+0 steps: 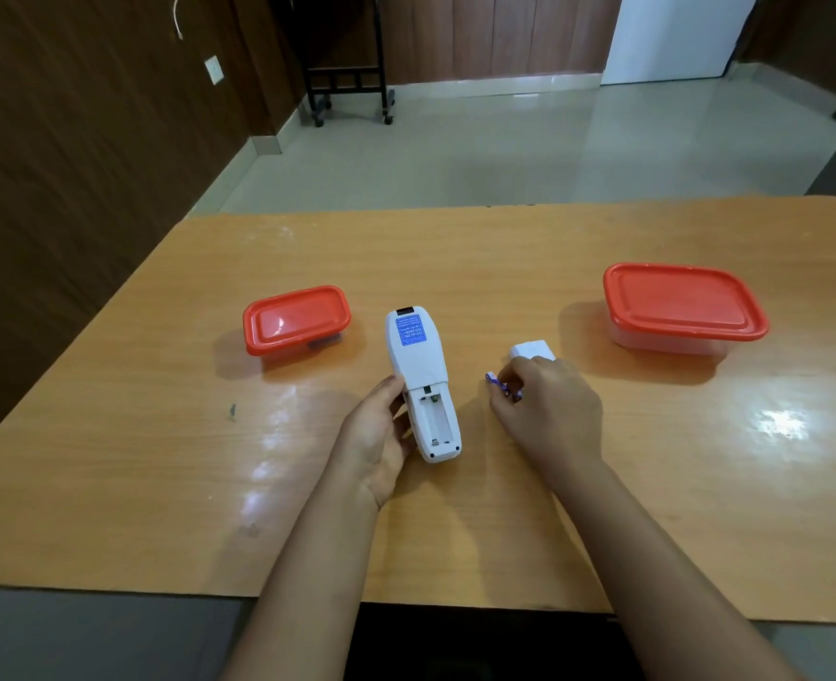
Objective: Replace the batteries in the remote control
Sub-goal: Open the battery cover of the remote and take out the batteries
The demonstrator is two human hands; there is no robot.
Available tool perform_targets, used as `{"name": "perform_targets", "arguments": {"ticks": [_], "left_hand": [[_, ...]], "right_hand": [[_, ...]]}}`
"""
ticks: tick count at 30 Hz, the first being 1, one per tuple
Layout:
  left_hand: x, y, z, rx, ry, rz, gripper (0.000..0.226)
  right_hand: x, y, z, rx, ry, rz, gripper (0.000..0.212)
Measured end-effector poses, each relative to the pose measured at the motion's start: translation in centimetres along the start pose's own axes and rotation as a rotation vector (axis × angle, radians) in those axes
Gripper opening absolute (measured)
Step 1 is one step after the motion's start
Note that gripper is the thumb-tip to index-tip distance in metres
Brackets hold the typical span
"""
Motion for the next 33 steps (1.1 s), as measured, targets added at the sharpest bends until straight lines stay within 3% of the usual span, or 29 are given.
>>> {"name": "perform_targets", "arguments": {"ticks": [3, 7, 10, 12, 15, 17, 23, 27, 30, 33], "left_hand": [[0.3, 0.2, -0.3, 0.004, -0.035, 0.028, 0.020], [0.4, 0.2, -0.9, 0.012, -0.063, 0.032, 0.022], [0.4, 0.1, -1.1, 0.026, -0.066, 0.033, 0.021], [0.3, 0.0, -0.9, 0.026, -0.057, 0.031, 0.020], [-0.1, 0.1, -0.2, 0.023, -0.049, 0.010, 0.019], [-0.3, 0.3, 0.4, 0.005, -0.067, -0.006, 0.022], [-0.6, 0.5, 1.7, -0.062, -0.034, -0.067, 0.039], [0.6, 0.3, 0.0, 0.108, -0.075, 0.052, 0.035], [1.7, 0.4, -0.9, 0.186, -0.070, 0.137, 0.029], [2.2, 0.9, -0.6, 0.183, -0.113, 0.186, 0.027]], "right_hand": [[0.2, -0.3, 0.5, 0.036, 0.049, -0.004, 0.025], [1.3, -0.2, 1.2, -0.049, 0.067, 0.055, 0.028], [0.3, -0.2, 0.0, -0.112, -0.172, 0.109, 0.018], [-2.0, 0.7, -0.5, -0.243, -0.366, 0.098, 0.024], [-4.8, 3.8, 0.2, -0.456, -0.415, 0.039, 0.047], [-4.7, 4.5, 0.3, -0.436, -0.363, 0.020, 0.051], [-1.6, 2.5, -0.3, -0.310, -0.309, 0.140, 0.030], [-0.6, 1.6, 0.4, -0.273, -0.217, 0.159, 0.027], [-0.7, 1.6, 1.7, -0.278, -0.229, 0.177, 0.033], [-0.6, 1.6, 1.7, -0.303, -0.133, 0.151, 0.056]]}}
Point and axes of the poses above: each hand's wrist, its own y-axis away from the middle knuckle, its own z-axis out of the palm, x = y × z, the point moved 9 cm from there along -y, towards the middle knuckle, and after that the axes turned 10 degrees about x, right-handed, at the moved point
